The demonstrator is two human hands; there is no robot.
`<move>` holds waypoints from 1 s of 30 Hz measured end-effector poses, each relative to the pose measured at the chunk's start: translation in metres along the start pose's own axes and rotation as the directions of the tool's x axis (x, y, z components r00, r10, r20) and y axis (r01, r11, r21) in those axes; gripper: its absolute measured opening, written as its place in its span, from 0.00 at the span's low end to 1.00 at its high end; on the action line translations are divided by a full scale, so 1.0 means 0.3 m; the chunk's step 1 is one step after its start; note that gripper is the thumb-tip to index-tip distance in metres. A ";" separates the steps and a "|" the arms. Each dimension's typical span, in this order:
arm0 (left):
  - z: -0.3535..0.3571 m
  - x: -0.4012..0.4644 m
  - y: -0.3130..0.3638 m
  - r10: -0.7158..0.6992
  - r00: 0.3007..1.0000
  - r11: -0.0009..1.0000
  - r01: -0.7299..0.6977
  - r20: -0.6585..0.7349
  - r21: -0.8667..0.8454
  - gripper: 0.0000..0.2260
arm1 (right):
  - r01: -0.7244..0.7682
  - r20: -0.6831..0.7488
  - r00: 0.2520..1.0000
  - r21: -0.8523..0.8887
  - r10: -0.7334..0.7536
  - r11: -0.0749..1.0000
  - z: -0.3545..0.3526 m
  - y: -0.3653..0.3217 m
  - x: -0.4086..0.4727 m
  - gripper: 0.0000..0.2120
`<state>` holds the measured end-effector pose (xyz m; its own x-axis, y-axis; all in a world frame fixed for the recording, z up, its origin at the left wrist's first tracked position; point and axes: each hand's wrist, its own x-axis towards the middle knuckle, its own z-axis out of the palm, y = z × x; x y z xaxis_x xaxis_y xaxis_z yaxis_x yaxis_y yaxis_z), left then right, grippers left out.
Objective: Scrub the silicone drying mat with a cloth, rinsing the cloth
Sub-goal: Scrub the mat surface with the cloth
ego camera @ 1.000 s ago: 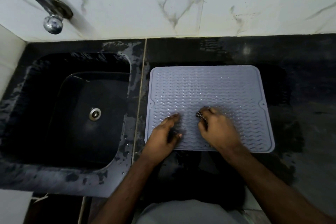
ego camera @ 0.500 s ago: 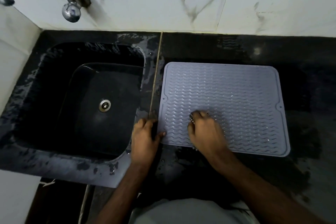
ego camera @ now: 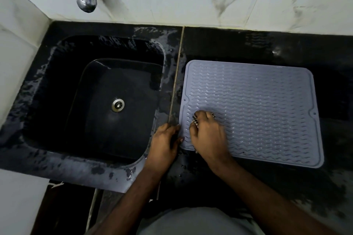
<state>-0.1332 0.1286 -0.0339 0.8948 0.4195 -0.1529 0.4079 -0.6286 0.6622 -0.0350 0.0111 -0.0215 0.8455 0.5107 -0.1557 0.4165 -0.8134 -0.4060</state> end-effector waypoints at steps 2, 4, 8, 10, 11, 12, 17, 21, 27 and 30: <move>-0.006 0.005 -0.002 0.010 1.000 1.000 -0.010 0.010 -0.010 0.16 | -0.014 -0.001 1.000 0.037 0.014 0.999 0.006 -0.013 0.010 0.12; -0.010 0.010 -0.001 0.017 1.000 1.000 -0.017 0.018 -0.016 0.16 | -0.028 -0.014 0.999 0.069 0.029 0.997 0.012 -0.028 0.022 0.12; -0.020 0.015 0.001 0.038 0.999 0.999 -0.037 0.018 -0.011 0.15 | -0.012 -0.022 1.000 0.049 0.013 0.999 0.030 -0.057 0.030 0.14; -0.023 0.014 0.002 0.033 0.999 0.999 -0.033 0.018 -0.003 0.13 | -0.010 -0.027 1.000 0.069 0.012 0.998 0.038 -0.064 0.029 0.14; -0.023 0.014 0.002 0.029 0.999 1.000 -0.029 0.022 0.004 0.12 | -0.014 -0.030 0.999 0.090 0.016 0.996 0.041 -0.069 0.030 0.14; -0.021 0.013 0.002 0.021 0.999 1.000 -0.021 0.027 0.013 0.10 | -0.015 -0.030 0.999 0.109 0.019 0.994 0.044 -0.076 0.032 0.14; -0.012 -0.006 0.003 -0.053 0.999 0.999 0.053 -0.012 0.006 0.08 | 0.009 -0.009 1.000 0.193 -0.008 0.981 0.050 -0.119 0.051 0.16; -0.012 -0.006 0.007 -0.060 0.998 0.998 0.060 -0.023 0.004 0.13 | 0.024 -0.017 1.000 0.320 -0.019 0.947 0.002 -0.071 0.042 0.17; -0.008 -0.008 0.029 -0.117 0.992 0.993 0.116 -0.049 -0.017 0.14 | 0.144 -0.144 0.982 0.158 -0.122 0.977 -0.092 0.114 -0.052 0.20; 0.002 -0.012 0.040 -0.171 0.983 0.985 0.167 -0.074 -0.051 0.13 | 0.335 -0.172 0.924 -0.069 -0.342 0.940 -0.100 0.174 -0.067 0.17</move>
<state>-0.1314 0.1191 -0.0259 0.7960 0.5680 -0.2091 0.5419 -0.5150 0.6642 -0.0202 -0.0498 -0.0125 0.6962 0.7020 0.1499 0.6976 -0.6125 -0.3717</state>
